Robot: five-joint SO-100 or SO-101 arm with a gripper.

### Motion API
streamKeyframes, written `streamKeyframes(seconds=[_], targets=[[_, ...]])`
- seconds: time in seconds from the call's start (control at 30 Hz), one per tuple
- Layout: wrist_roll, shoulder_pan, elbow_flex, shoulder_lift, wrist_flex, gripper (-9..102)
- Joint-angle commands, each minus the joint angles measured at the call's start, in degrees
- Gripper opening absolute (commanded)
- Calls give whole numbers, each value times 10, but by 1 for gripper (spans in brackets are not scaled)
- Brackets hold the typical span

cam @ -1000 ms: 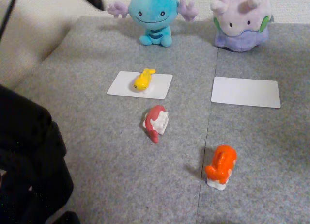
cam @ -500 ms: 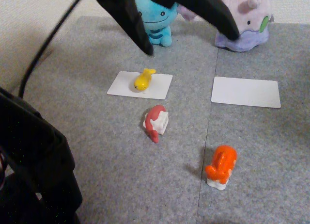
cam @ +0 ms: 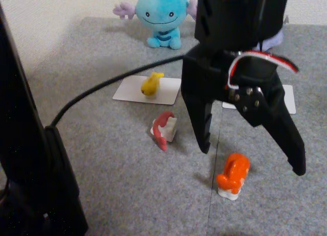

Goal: Wooper wants to eat egg sudhi, and Goomy wants to eat shrimp sushi

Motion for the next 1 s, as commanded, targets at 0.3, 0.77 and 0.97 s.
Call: streamKeyframes(seconds=[0.3,0.77,0.97], targets=[[-11,12,-2,-19,-15,41],[-34,15,171,-10,-197,39],[-34,16,171,-10,-200,25]])
